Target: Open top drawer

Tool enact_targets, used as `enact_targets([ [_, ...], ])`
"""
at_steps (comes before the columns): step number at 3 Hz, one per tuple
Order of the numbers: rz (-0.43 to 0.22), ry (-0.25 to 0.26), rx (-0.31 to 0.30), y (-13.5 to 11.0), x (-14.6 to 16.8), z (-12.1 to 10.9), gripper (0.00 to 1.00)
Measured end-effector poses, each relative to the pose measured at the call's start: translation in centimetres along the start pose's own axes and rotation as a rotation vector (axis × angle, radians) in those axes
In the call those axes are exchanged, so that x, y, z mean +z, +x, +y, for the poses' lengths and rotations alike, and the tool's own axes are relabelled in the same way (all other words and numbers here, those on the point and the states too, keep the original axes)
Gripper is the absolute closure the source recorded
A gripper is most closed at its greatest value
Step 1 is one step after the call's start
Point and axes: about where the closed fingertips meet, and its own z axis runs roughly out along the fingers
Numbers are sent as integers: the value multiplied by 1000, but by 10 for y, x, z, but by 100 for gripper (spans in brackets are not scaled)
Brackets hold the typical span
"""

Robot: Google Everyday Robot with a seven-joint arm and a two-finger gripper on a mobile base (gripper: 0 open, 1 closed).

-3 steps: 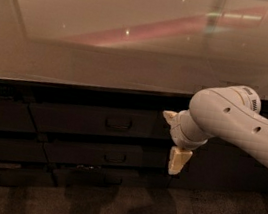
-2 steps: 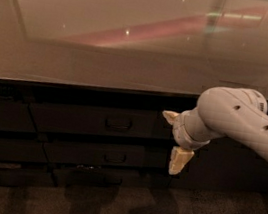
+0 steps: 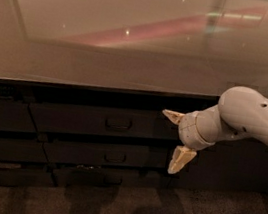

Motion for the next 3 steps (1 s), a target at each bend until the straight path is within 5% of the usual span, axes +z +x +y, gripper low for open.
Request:
enact_targets([
  [2, -4, -6, 19, 5, -1, -10, 0],
  [3, -11, -4, 79, 24, -6, -38, 0],
])
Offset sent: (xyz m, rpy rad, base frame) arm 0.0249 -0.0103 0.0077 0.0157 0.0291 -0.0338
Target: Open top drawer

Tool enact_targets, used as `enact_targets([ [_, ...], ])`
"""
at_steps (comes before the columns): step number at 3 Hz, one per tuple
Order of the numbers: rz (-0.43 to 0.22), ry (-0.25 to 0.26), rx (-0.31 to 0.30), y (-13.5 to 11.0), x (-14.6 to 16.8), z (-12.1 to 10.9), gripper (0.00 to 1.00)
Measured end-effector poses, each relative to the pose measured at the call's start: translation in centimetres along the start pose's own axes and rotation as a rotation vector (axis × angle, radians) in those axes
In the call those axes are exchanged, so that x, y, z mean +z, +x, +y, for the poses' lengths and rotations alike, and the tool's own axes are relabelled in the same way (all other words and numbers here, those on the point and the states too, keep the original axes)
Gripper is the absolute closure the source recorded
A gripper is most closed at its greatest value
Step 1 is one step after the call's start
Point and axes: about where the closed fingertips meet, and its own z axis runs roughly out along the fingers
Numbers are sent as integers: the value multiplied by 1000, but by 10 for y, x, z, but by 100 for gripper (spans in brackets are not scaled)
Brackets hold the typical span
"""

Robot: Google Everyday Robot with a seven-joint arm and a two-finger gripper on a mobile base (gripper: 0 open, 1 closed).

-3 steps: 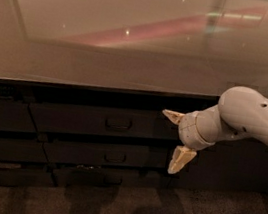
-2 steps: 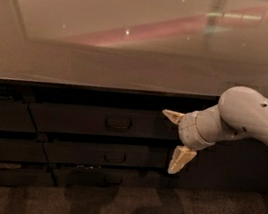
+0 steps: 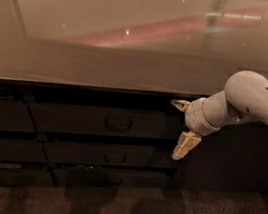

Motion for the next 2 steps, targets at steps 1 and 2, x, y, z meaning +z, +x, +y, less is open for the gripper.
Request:
enact_targets([
  [1, 10, -21, 24, 8, 10, -3, 0],
  [2, 9, -70, 100, 41, 34, -6, 0],
])
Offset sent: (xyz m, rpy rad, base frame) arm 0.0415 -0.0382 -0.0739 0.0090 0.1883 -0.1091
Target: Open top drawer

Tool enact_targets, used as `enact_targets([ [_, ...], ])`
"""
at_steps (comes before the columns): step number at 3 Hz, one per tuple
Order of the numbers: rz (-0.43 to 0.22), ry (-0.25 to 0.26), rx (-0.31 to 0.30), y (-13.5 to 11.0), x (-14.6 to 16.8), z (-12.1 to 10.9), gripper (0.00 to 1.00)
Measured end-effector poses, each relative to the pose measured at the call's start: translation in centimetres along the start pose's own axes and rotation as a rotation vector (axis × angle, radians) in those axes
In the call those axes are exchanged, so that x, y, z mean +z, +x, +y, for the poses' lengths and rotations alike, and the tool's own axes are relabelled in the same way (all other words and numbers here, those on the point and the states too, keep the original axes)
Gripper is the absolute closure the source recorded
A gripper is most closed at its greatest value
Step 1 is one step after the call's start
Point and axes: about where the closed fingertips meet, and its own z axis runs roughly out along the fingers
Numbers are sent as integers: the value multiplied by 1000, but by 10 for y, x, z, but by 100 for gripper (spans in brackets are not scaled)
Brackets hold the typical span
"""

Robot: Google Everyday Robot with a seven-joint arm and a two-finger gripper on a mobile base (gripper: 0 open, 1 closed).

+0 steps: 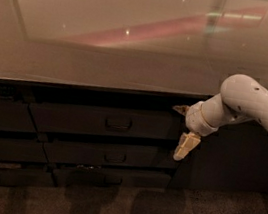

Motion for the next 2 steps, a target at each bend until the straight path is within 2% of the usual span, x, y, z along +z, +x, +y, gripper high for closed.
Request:
enact_targets([
  [1, 0, 0, 0, 0, 0, 0, 0],
  [2, 43, 10, -19, 0, 4, 0, 0],
])
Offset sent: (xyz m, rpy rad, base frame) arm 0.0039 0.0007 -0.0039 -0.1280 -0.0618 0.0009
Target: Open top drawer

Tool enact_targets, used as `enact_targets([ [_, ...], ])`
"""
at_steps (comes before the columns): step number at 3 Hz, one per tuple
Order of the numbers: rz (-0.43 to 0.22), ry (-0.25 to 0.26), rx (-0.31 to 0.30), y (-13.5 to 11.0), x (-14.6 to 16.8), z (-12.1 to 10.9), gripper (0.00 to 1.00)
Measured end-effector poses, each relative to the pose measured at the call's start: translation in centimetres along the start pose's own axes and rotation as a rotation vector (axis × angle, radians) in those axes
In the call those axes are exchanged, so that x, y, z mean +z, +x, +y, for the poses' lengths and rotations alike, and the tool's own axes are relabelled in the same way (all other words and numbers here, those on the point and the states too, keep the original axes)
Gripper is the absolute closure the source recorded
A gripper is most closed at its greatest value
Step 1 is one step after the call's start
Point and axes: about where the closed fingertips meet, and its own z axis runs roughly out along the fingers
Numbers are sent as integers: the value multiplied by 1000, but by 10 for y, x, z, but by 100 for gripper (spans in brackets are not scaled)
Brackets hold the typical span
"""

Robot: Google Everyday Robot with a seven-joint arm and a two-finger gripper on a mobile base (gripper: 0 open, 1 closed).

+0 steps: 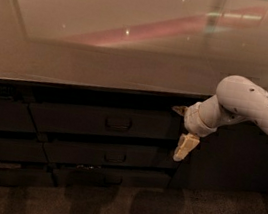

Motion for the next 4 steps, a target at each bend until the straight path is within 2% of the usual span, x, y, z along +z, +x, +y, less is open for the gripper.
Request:
enact_targets([
  [1, 36, 9, -16, 0, 3, 0, 0],
  [2, 36, 8, -15, 0, 3, 0, 0],
  [4, 24, -40, 39, 20, 24, -6, 0],
])
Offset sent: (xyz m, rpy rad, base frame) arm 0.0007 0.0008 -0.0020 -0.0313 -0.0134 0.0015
